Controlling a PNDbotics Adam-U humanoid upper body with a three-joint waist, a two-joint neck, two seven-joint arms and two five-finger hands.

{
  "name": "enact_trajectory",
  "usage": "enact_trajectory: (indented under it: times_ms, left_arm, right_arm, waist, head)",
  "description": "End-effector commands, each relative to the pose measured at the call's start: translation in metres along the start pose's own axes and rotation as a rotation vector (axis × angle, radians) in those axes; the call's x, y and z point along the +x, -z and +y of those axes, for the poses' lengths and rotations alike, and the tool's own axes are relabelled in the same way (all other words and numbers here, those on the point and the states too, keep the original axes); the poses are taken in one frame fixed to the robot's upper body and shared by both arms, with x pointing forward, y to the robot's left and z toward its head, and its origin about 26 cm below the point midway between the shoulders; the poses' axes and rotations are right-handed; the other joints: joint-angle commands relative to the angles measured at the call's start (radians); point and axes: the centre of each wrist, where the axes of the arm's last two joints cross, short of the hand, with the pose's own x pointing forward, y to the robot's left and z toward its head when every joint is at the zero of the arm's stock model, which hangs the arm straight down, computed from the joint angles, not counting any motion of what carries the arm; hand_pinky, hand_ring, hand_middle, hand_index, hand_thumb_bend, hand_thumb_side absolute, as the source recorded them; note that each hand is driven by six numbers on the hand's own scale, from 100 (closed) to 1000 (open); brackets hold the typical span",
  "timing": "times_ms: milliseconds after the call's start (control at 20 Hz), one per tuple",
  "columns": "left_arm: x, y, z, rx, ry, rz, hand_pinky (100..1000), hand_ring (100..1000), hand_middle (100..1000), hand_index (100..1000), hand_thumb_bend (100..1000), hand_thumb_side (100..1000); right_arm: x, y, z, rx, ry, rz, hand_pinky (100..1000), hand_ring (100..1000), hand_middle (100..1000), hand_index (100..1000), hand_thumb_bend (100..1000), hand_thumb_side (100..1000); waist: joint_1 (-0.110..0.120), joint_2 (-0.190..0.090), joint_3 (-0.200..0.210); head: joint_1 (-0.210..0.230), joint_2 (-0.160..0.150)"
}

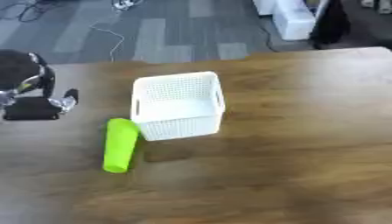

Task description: Pick up objects on the table and place them in the box.

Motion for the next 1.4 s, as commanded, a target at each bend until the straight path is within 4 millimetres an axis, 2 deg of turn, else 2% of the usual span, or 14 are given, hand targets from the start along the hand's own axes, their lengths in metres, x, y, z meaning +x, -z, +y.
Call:
enact_trajectory:
  times_ms: [50,200,550,650,700,800,900,950,1200,1250,1400]
  left_arm:
    - [0.001,-0.004,0.005,-0.081,0.032,-0.087,100,480,516,547,326,1000]
    - [0.007,-0.002,-0.001,-0.172,-0.003,-0.221,100,468,515,546,299,1000]
    - [0.014,-0.001,-0.012,-0.249,-0.066,-0.426,100,471,540,571,328,1000]
    - [0.014,-0.001,-0.015,-0.259,-0.051,-0.482,317,577,620,660,406,1000]
    - [0.014,-0.002,-0.015,-0.259,-0.041,-0.504,354,596,633,668,429,1000]
    - [0.012,-0.003,-0.017,-0.263,-0.013,-0.571,484,654,691,704,554,1000]
    - [0.008,-0.005,-0.020,-0.260,0.043,-0.654,560,726,750,757,734,1000]
    - [0.005,-0.007,-0.022,-0.252,0.083,-0.697,584,746,767,773,787,1000]
    - [-0.006,-0.016,-0.031,-0.163,0.301,-0.839,710,839,844,848,946,1000]
    - [-0.008,-0.017,-0.031,-0.139,0.357,-0.860,739,860,857,863,931,1000]
    - [-0.012,-0.020,-0.033,-0.063,0.502,-0.918,810,910,893,903,972,1000]
  right_arm:
    - [0.001,0.010,-0.001,-0.042,0.033,-0.072,368,474,492,573,316,1000]
    - [0.001,0.010,-0.001,-0.044,0.035,-0.074,368,475,492,572,315,1000]
    - [0.001,0.011,-0.001,-0.045,0.037,-0.077,369,474,492,572,315,1000]
    - [0.001,0.012,-0.001,-0.045,0.037,-0.077,368,474,491,572,315,1000]
    - [0.001,0.012,-0.001,-0.045,0.037,-0.077,368,474,491,572,315,1000]
    - [0.001,0.012,-0.001,-0.045,0.036,-0.078,368,474,491,572,314,1000]
    - [0.001,0.012,-0.001,-0.044,0.035,-0.077,368,474,491,572,315,1000]
    - [0.001,0.012,-0.001,-0.043,0.034,-0.077,368,474,491,572,314,1000]
    - [0.001,0.012,-0.002,-0.037,0.032,-0.078,367,473,492,572,312,1000]
    - [0.001,0.012,-0.002,-0.037,0.031,-0.078,367,473,491,572,313,1000]
    - [0.001,0.012,-0.002,-0.036,0.030,-0.079,367,473,492,572,313,1000]
  waist:
    - [0.001,-0.009,-0.003]
    - [0.001,-0.009,-0.006]
    - [0.001,-0.008,-0.011]
    - [0.002,-0.007,-0.012]
    - [0.002,-0.007,-0.012]
    - [0.003,-0.006,-0.013]
    - [0.003,-0.005,-0.014]
    - [0.004,-0.004,-0.013]
    - [0.006,-0.002,-0.013]
    - [0.006,-0.001,-0.013]
    - [0.008,0.000,-0.014]
  head:
    - [0.010,-0.001]
    - [0.010,-0.001]
    - [0.015,-0.001]
    - [0.018,-0.001]
    - [0.019,-0.001]
    - [0.019,-0.001]
    - [0.019,-0.001]
    - [0.019,-0.001]
    - [0.018,-0.001]
    - [0.019,-0.001]
    - [0.021,-0.001]
